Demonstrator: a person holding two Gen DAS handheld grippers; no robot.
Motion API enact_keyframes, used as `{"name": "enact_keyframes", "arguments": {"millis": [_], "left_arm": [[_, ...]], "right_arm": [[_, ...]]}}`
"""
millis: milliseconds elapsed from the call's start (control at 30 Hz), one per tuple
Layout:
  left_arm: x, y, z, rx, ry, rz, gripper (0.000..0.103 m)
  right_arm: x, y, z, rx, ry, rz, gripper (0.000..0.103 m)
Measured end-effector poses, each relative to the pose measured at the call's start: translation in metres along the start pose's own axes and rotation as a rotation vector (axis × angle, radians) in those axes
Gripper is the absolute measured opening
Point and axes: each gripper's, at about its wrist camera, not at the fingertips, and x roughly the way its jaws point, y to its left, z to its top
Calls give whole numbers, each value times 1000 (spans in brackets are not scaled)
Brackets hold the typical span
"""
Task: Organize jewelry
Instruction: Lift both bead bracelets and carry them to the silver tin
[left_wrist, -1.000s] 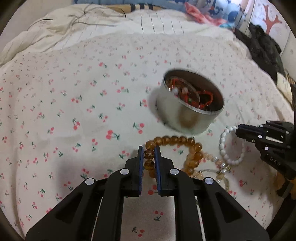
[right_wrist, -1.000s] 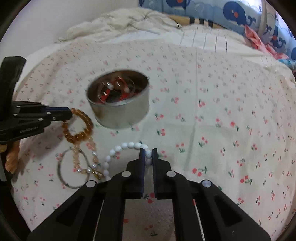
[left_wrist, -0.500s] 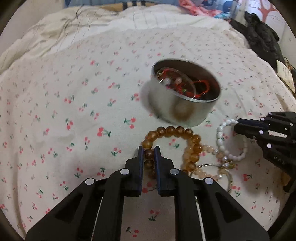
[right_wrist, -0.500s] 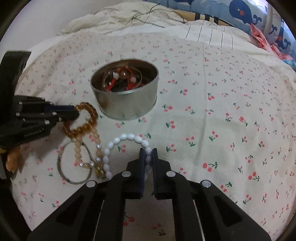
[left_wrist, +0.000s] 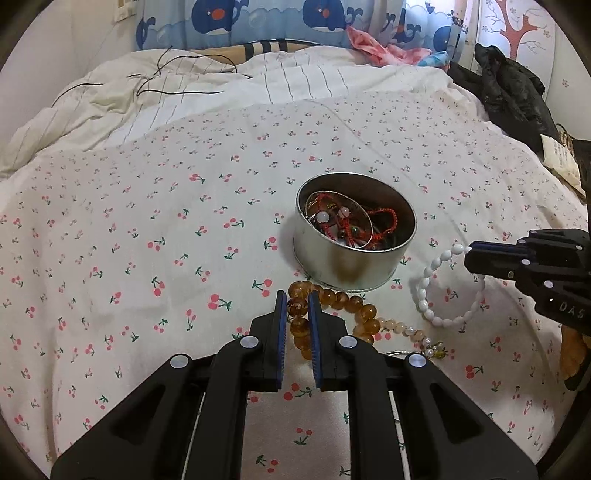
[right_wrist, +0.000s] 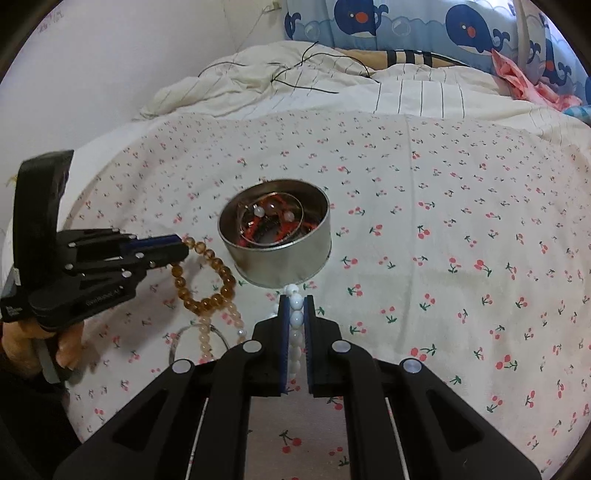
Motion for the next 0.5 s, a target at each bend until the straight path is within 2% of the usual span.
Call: {"name": "enact_keyframes", "arguments": {"millis": [200, 500], "left_arm": [[-4, -3, 1, 16, -16, 4, 10], [-10, -11, 2, 63, -40, 52, 11]], "right_arm": [[-7, 3, 2, 6, -21, 23, 8], [-16, 4, 6, 21, -57, 59, 8]]}}
